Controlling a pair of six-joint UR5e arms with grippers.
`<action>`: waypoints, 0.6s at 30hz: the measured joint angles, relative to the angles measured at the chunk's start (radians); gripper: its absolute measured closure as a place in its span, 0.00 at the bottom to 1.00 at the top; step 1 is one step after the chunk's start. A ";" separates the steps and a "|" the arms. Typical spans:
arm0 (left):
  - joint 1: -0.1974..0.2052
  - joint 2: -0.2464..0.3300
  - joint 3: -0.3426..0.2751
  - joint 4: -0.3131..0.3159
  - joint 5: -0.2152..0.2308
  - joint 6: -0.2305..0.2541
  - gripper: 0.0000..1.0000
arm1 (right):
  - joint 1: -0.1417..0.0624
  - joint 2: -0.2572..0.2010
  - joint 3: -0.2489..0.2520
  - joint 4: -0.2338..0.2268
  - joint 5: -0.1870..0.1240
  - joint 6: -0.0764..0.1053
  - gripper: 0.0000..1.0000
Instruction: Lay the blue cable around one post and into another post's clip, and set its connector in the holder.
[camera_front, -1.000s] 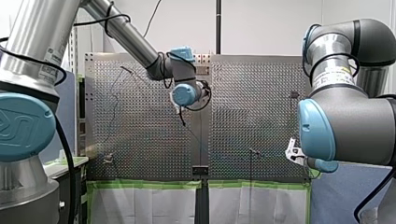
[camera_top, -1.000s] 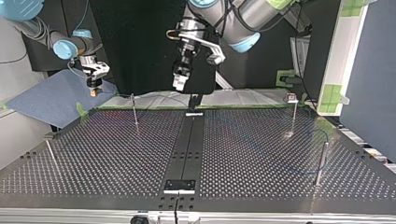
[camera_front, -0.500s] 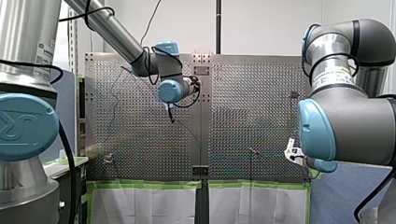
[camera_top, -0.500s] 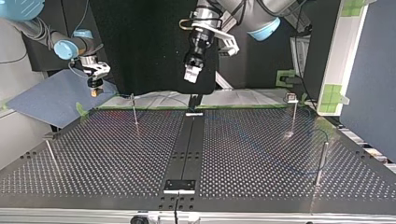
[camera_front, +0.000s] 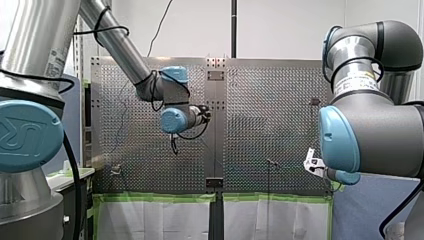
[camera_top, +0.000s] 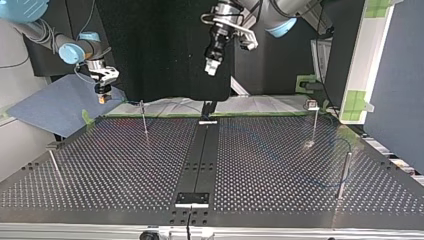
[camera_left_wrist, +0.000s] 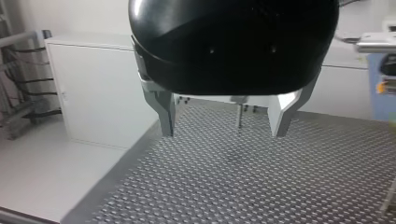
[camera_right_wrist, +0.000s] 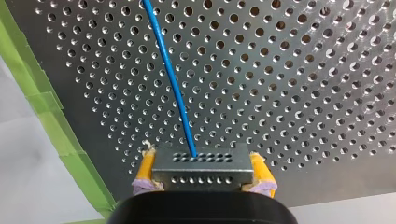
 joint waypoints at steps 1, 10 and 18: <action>0.000 -0.007 -0.007 0.007 -0.002 0.001 0.00 | 0.000 0.000 0.000 0.000 0.000 0.000 0.83; 0.001 -0.080 -0.081 0.080 -0.036 0.015 0.00 | 0.002 0.000 -0.004 0.002 0.003 -0.002 0.83; 0.001 -0.145 -0.145 0.145 -0.038 0.017 0.00 | -0.008 -0.012 -0.028 0.056 0.051 -0.043 0.83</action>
